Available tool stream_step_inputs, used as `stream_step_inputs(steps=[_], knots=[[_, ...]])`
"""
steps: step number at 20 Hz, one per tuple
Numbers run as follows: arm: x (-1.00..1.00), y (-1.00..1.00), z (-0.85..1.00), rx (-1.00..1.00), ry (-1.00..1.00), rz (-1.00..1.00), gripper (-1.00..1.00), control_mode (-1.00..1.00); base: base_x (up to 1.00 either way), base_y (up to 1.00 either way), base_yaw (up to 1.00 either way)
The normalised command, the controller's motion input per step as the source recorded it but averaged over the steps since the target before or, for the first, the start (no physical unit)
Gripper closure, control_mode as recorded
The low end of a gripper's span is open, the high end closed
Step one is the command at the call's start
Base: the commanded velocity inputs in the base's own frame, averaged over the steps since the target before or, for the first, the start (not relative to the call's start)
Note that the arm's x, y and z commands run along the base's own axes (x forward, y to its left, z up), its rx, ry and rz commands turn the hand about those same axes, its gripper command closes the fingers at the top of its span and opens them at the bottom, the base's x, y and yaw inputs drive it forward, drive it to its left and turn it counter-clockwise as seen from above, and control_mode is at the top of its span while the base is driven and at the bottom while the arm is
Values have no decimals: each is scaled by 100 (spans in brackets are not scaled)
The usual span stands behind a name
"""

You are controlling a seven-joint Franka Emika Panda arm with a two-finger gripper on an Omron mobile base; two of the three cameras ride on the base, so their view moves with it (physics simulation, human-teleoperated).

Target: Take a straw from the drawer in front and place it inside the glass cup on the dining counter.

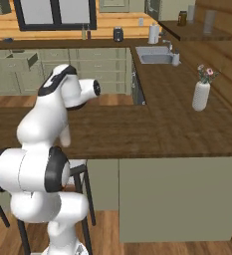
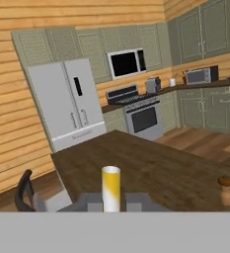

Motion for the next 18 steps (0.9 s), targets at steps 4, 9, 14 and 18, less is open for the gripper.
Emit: stream_step_inputs(steps=[4,9,14,18], knots=[[62,28,-44,0,9,0,100,-100,0,0,0],[59,7,-38,0,4,0,100,-100,0,0,0],[54,1,-42,0,0,0,100,-100,0,0,0],[47,10,-29,0,0,0,100,-100,0,0,0]])
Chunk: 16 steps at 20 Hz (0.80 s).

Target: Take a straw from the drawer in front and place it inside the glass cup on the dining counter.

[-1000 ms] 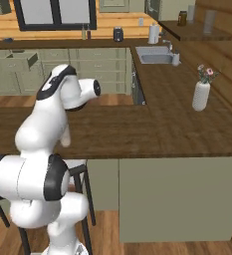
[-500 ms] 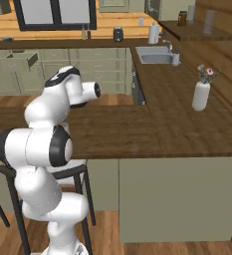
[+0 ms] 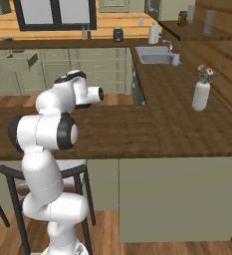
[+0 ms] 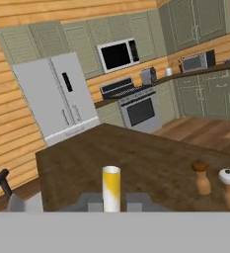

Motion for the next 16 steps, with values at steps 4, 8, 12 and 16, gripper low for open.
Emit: stream_step_inputs(steps=[4,8,12,16], knots=[[50,12,-13,0,0,1,100,-100,0,0,0],[52,9,-14,0,0,1,100,-100,0,0,0],[35,5,-23,0,0,1,100,-100,0,0,0],[36,6,-27,0,0,1,100,-100,0,0,0]])
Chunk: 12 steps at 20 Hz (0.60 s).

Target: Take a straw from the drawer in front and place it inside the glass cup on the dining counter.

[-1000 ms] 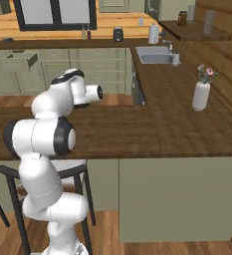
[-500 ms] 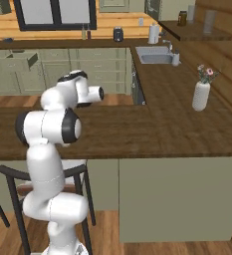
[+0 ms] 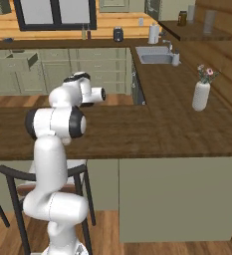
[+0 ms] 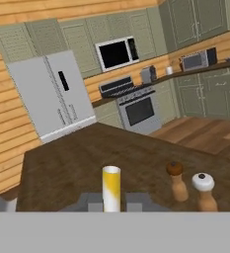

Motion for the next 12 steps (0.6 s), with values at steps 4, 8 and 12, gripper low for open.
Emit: stream_step_inputs(steps=[4,8,12], knots=[[9,8,-16,0,0,2,100,-100,0,0,0],[-56,1,-4,0,0,3,100,-100,0,0,0],[-67,0,-13,0,0,0,100,-100,0,0,0]])
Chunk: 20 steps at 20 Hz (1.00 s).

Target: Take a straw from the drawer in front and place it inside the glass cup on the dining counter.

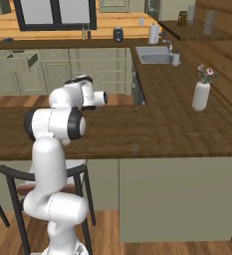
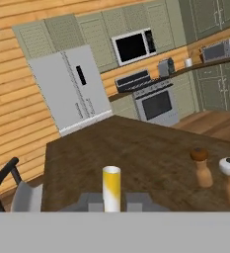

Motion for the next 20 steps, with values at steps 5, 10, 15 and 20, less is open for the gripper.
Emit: stream_step_inputs(steps=[5,10,15,20], knots=[[-41,0,-22,0,0,1,100,-100,0,0,0],[0,0,-26,0,-1,2,100,-100,0,0,0],[1,0,-20,0,-5,4,100,-100,0,0,0],[0,0,-4,0,-7,3,-100,-100,0,0,0]])
